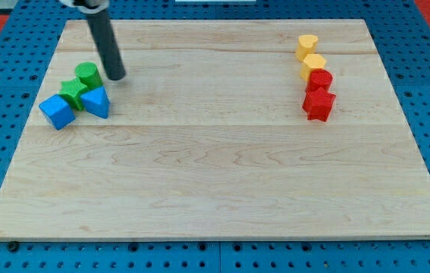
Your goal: Push the red star towards the center of the board
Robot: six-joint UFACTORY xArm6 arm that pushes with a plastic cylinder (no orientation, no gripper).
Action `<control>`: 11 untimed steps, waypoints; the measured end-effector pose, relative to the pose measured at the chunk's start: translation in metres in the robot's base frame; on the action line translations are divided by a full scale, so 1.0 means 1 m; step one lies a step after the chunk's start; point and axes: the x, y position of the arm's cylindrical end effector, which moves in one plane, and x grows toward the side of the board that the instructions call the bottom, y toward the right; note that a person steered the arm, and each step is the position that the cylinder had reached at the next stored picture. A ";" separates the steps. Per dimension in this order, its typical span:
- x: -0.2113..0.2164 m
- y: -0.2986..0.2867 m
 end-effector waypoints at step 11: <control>0.093 0.165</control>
